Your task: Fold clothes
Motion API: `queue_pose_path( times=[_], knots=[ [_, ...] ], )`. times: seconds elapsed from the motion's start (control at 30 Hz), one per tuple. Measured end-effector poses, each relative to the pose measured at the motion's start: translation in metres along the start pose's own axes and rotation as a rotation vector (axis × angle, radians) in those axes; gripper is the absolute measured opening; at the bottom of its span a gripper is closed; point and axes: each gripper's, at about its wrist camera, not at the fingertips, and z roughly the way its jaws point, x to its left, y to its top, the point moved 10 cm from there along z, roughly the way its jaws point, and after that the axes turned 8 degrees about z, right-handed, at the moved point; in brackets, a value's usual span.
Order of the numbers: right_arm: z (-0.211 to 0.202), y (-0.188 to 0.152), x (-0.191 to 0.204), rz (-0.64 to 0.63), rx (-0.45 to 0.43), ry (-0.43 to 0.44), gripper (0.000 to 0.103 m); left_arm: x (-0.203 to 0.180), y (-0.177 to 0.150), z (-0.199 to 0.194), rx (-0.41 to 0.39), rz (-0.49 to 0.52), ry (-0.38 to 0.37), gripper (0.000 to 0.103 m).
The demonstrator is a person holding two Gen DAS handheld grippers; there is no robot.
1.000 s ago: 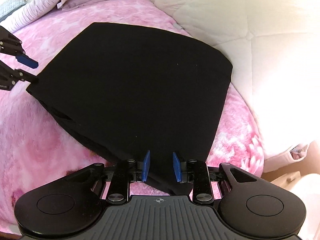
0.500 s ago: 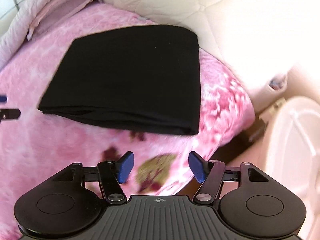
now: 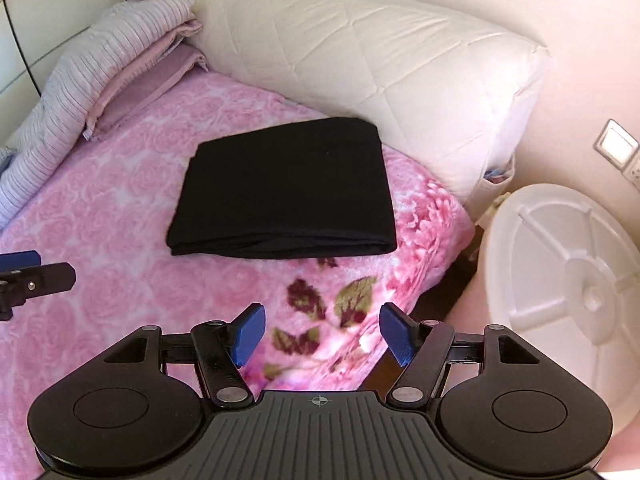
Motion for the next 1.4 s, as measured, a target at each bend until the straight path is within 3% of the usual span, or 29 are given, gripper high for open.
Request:
queue_pose_path(
  times=[0.2,0.77,1.17,1.4],
  knots=[
    [-0.023,0.000,0.007,0.003,-0.004,0.003,0.067,-0.004,-0.007,-0.021,0.032,-0.073,0.052,0.080],
    [-0.070,0.023,-0.017,-0.028,-0.088,0.027,0.067,-0.049,0.004,-0.052,-0.007,-0.070,0.078,0.079],
    [-0.086,0.036,-0.019,-0.050,-0.143,0.046,0.067,-0.050,0.004,-0.060,-0.012,-0.062,0.145,0.079],
    [-0.087,0.032,-0.014,-0.077,-0.136,0.049,0.067,-0.048,-0.002,-0.058,0.025,-0.060,0.167,0.079]
  ],
)
